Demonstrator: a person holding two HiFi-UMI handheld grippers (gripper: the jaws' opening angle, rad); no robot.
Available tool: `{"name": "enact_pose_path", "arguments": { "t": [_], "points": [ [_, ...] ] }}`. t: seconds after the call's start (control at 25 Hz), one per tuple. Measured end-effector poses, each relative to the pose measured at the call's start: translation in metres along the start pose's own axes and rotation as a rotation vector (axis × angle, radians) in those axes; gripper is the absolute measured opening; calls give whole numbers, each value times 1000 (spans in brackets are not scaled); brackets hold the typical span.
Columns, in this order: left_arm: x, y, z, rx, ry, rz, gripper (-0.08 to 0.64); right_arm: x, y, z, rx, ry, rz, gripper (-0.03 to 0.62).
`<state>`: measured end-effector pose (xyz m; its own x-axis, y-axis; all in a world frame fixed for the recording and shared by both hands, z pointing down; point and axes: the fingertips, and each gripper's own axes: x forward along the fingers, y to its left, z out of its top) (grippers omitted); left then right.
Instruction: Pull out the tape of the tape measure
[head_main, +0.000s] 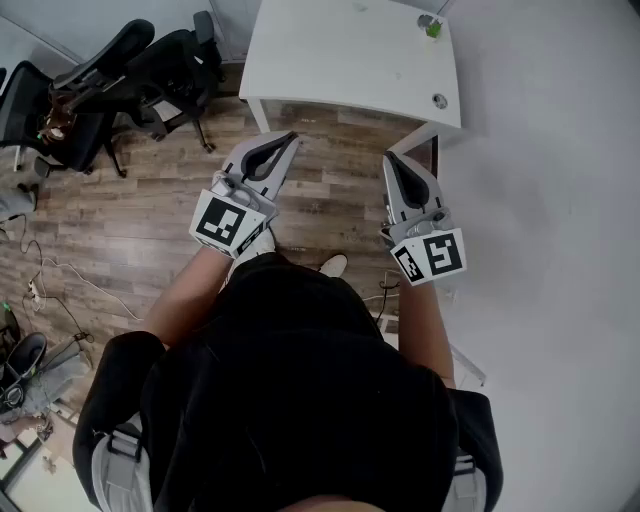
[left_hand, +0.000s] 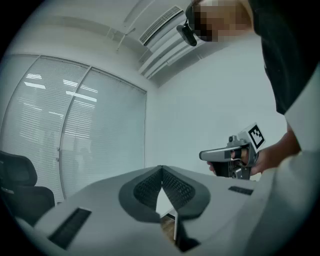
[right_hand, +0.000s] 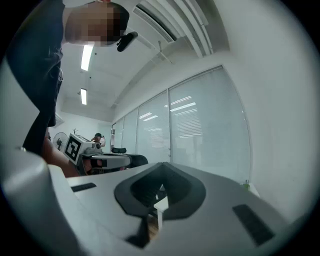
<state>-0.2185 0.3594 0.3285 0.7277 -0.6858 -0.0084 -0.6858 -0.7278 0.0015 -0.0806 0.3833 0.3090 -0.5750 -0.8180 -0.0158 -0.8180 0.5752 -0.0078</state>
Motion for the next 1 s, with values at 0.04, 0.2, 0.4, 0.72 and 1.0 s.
{"name": "enact_pose_path", "arguments": {
  "t": [0.04, 0.2, 0.4, 0.72, 1.0],
  "points": [
    [1, 0, -1, -1, 2, 0, 11, 0, -2, -2, -6, 5, -3, -3],
    [5, -1, 2, -6, -13, -7, 11, 1, -5, -6, -28, 14, -2, -3],
    [2, -10, 2, 3, -15, -53, 11, -3, -4, -8, -32, -2, -2, -2],
    [0, -13, -1, 19, -11, -61, 11, -7, 0, -18, -14, -11, 13, 3],
    [-3, -13, -16, 12, 23, -59, 11, -8, 5, -25, -3, 7, 25, 3]
  ]
}}
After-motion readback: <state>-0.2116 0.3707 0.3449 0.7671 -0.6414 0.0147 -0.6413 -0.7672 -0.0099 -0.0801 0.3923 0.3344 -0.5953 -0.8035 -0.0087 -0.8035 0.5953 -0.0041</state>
